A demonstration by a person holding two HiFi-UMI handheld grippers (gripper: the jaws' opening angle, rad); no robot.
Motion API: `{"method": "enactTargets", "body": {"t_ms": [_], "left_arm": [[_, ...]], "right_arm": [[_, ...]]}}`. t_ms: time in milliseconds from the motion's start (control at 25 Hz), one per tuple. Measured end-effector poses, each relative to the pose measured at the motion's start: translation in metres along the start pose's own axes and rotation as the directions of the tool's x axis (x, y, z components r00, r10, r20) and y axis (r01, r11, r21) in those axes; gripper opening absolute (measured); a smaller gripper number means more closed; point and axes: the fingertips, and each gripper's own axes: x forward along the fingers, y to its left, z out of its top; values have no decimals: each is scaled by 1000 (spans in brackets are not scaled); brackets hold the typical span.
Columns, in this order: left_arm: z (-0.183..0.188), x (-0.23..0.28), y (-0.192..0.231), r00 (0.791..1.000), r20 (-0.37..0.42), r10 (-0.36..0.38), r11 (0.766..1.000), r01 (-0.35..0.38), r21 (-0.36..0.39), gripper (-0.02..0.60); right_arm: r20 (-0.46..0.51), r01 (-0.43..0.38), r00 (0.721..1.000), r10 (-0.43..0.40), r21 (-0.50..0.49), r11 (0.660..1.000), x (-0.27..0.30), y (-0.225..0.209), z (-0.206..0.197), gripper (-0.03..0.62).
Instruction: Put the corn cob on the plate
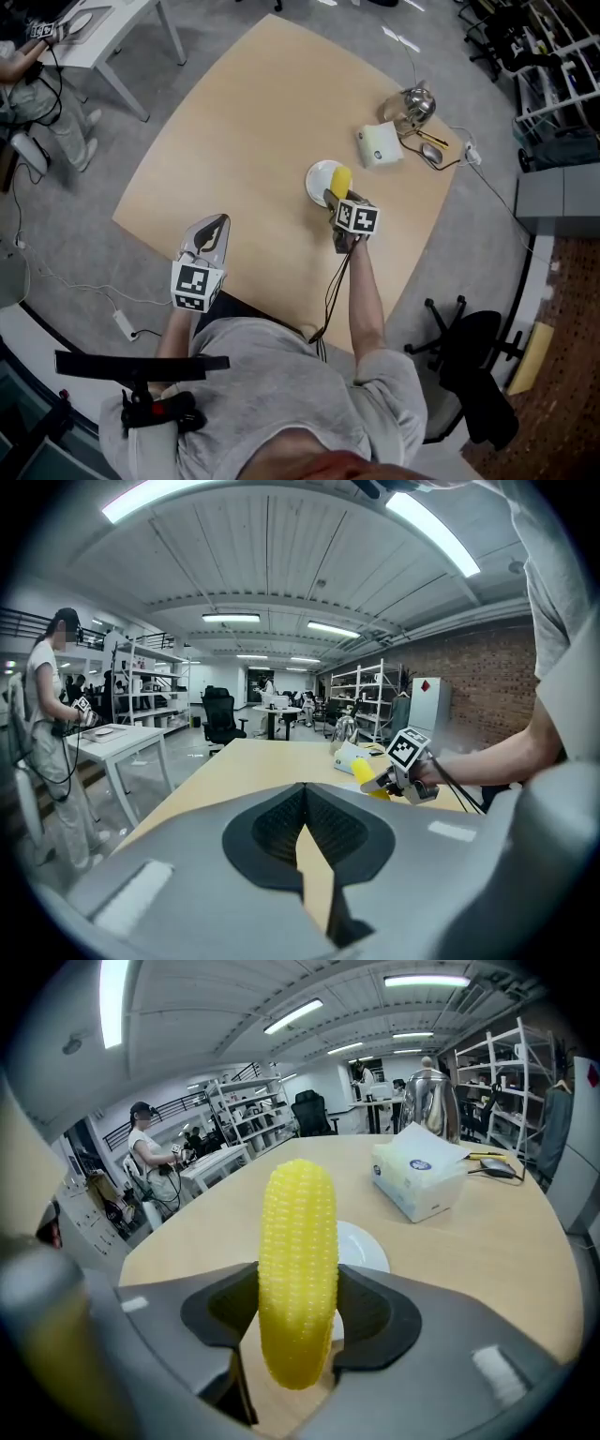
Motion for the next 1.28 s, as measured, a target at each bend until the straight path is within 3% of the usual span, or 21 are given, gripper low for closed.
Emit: {"method": "enactTargets", "body": {"t_ms": [480, 1280], "left_arm": [[-14, 23, 18, 1000, -27, 4, 1000, -4, -18, 20], [-14, 38, 18, 999, -54, -10, 999, 8, -32, 20]], "right_arm": [[-131, -2, 991, 6, 32, 999, 50, -4, -9, 250], [-182, 5, 983, 3, 47, 999, 65, -6, -10, 250]]}}
